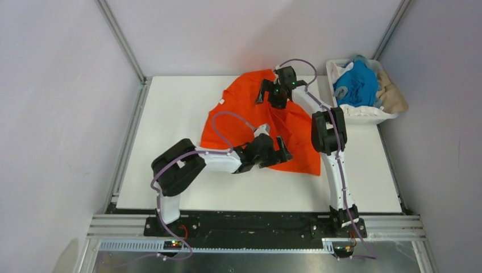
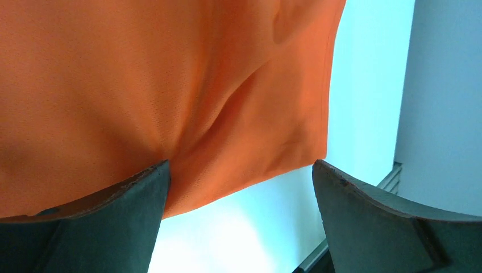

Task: Fold and stack the t-shirts
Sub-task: Flatten out the tshirt

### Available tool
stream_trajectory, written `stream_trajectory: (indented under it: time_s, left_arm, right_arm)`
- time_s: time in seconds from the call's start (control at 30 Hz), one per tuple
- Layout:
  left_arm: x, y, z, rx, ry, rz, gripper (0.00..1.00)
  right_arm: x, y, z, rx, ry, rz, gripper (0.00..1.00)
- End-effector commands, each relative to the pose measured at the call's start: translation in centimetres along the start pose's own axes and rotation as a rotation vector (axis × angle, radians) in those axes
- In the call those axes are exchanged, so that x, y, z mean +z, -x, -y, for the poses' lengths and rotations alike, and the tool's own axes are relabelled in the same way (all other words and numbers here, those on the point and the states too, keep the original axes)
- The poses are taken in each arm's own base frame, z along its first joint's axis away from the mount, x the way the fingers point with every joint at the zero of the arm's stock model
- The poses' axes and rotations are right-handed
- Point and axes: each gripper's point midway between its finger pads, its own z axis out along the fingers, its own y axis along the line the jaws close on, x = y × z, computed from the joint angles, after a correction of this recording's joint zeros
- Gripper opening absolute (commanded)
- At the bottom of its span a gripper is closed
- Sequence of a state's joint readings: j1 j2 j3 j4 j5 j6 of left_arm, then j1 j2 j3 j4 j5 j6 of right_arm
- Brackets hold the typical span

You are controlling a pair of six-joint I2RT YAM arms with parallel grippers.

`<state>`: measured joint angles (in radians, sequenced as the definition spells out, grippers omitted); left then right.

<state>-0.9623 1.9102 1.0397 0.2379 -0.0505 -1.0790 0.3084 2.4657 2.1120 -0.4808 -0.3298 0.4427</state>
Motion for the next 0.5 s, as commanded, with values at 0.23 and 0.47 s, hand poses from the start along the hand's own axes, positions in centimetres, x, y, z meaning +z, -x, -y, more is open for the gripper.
stream_trajectory:
  time_s: [0.23, 0.47]
  left_arm:
    - [-16.5, 11.3, -1.3, 0.321, 0.181, 0.497, 1.0]
    - [-23.5, 14.0, -15.4, 0.067, 0.486, 0.502, 1.0]
  right_arm:
    - [-17.7, 6.2, 1.2, -0.028, -0.123, 0.272, 0.99]
    - [-25.3, -4.4, 7.1, 0.12, -0.35, 0.34, 0.99]
